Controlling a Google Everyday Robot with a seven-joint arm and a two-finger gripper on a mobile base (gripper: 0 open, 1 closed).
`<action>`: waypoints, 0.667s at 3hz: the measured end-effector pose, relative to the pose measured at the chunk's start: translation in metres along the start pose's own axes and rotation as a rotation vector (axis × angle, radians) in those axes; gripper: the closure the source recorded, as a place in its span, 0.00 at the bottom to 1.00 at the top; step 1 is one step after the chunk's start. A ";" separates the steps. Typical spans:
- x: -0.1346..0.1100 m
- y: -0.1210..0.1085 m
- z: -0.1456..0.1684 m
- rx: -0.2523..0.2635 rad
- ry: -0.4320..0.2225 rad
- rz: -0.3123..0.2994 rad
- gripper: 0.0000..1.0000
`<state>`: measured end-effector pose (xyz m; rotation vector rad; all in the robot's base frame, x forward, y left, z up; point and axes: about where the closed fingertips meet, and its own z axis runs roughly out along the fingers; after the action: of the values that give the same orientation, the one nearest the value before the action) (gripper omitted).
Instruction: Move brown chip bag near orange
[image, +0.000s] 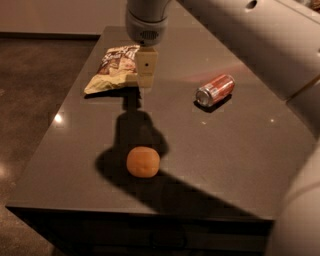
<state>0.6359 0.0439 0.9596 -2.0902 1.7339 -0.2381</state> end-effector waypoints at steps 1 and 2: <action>0.001 -0.001 0.021 -0.047 0.008 0.105 0.00; 0.007 -0.002 0.039 -0.091 0.003 0.264 0.00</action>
Offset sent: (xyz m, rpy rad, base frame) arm 0.0292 -0.0028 -0.0560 0.1949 0.2717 -0.5027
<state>0.6544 0.0452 0.9240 -1.8934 2.0324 -0.0855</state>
